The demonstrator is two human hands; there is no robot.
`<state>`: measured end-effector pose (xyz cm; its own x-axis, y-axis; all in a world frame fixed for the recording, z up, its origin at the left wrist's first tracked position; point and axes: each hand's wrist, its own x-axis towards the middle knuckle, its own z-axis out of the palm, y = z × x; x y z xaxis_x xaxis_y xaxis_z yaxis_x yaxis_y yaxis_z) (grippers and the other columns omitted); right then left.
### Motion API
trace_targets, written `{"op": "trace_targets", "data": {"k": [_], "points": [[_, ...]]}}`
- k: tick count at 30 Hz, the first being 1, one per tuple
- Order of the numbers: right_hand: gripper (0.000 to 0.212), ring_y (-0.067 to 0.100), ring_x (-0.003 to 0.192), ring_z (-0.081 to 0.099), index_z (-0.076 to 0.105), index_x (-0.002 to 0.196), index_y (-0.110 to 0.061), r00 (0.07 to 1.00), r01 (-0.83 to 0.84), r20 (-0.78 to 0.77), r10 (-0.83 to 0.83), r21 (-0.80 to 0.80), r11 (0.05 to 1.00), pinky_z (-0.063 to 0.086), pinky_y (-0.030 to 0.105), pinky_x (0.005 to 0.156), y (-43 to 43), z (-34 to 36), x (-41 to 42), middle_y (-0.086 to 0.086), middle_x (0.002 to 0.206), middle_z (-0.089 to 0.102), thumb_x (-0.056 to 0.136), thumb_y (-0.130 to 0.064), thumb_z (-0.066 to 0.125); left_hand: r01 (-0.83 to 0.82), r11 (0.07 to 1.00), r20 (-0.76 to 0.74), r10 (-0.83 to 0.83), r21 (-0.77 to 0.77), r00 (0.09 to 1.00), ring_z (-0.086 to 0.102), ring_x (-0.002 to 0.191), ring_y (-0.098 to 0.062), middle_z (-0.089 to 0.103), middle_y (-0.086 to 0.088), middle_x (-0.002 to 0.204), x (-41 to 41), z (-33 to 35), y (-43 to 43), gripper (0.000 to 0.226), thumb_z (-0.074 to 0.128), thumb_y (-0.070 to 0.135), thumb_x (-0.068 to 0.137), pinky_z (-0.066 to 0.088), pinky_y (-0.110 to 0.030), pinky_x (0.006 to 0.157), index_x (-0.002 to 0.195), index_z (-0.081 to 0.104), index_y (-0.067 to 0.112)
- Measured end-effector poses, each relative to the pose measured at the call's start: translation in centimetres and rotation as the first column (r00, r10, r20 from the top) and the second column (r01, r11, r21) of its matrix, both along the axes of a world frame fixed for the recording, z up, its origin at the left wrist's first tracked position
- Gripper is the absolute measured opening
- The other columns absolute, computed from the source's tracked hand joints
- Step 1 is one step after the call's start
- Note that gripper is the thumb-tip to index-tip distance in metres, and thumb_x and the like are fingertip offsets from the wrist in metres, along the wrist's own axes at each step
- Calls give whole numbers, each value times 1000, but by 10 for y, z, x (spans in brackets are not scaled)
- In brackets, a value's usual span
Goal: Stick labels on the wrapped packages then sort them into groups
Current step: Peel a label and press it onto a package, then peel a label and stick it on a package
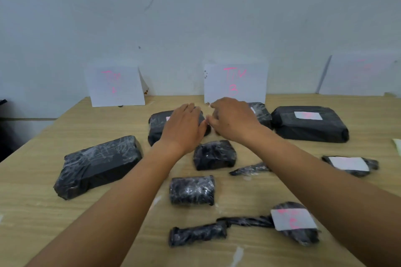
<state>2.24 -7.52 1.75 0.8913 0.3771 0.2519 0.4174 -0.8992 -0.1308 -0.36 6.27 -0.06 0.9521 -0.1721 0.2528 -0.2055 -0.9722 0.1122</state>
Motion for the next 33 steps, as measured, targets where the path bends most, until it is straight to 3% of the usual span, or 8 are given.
{"op": "trace_targets", "data": {"k": [4,10,13,22,33], "points": [[39,26,116,53,58,124,-15,999,50,11,-51,46,998,44,42,95,-50,9,-25,6,126,59,96,-38,44,120,990,-9,-121,-70,993,21,143,-19,29,-6,154,-12,11,-44,53,36,36,101,17,-31,115,147,29,11],[31,27,105,57,64,112,-16,985,168,16,-171,118,979,46,41,87,-137,20,-62,7,114,63,94,-35,47,291,940,55,-286,-180,957,40,131,-21,51,0,139,-22,19,-123,46,44,38,97,38,-40,104,139,44,19],[35,27,113,53,60,123,-20,970,236,25,-242,141,961,44,40,93,-183,18,-80,5,122,61,94,-37,48,364,908,57,-360,-207,931,48,122,-23,57,-1,131,-26,14,-169,45,44,40,96,44,-38,95,138,46,22],[41,26,118,49,59,125,-18,897,438,-22,-442,192,878,41,42,97,-317,-13,-109,3,123,62,92,-41,56,515,843,-15,-523,-152,852,37,133,-19,47,0,142,-37,-8,-296,49,44,41,97,36,-38,106,141,41,19],[34,21,109,54,62,118,-17,806,591,-192,-559,276,758,45,37,87,-406,-68,-92,0,116,62,90,-35,62,477,860,-279,-510,-180,814,19,143,-17,25,-1,155,4,-42,-370,69,49,49,93,20,-33,115,148,26,14]]}}
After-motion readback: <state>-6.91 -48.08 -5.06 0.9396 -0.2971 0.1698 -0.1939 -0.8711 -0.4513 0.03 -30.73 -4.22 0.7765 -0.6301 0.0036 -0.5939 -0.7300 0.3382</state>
